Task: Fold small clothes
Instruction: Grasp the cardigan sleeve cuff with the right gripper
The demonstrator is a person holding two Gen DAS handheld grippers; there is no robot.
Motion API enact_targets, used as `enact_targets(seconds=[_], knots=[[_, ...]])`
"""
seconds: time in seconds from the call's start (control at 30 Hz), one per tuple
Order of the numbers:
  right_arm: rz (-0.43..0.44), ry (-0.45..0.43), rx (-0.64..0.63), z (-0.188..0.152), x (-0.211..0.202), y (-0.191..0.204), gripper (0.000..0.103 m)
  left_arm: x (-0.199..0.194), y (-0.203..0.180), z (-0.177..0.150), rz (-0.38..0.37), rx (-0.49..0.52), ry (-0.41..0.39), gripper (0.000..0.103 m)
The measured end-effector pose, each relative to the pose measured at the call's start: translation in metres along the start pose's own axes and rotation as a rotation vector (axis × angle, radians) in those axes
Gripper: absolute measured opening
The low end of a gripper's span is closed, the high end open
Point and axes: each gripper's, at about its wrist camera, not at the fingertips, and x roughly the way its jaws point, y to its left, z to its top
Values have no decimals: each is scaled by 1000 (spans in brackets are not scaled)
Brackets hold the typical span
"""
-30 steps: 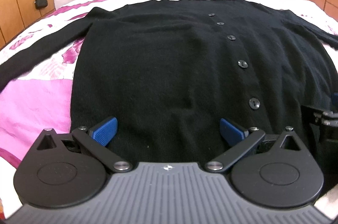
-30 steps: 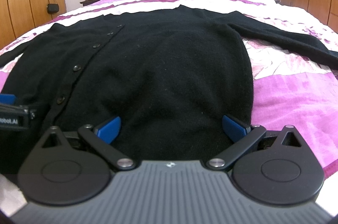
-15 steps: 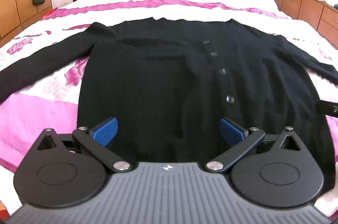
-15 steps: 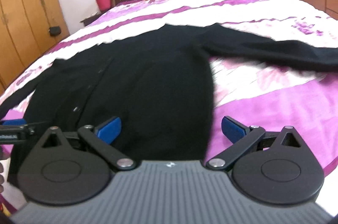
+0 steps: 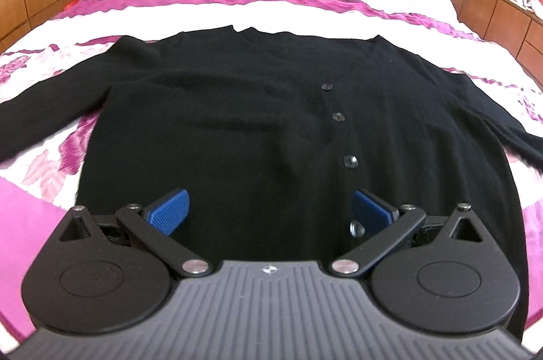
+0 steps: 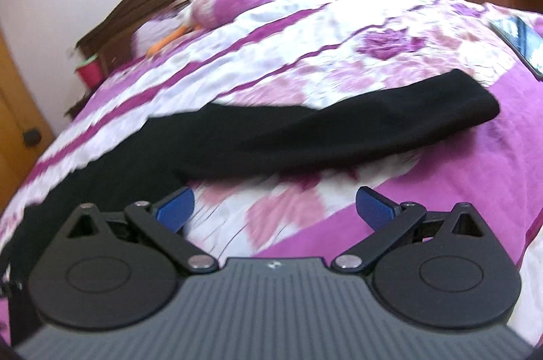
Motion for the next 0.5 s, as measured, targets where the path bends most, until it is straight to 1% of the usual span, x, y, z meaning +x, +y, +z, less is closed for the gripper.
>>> enact_targets(seconds=[0.1, 0.2, 0.3, 0.5], knots=[[-24, -35, 66, 12, 8, -17, 103, 12, -3, 6, 19, 4, 9, 103], [-61, -60, 123, 19, 19, -28, 103, 25, -2, 10, 27, -14, 40, 103], [-89, -62, 163, 22, 34, -38, 103, 34, -1, 9, 33, -11, 59, 103], [-109, -44, 200, 15, 57, -51, 103, 41, -4, 5, 43, 20, 57, 103]])
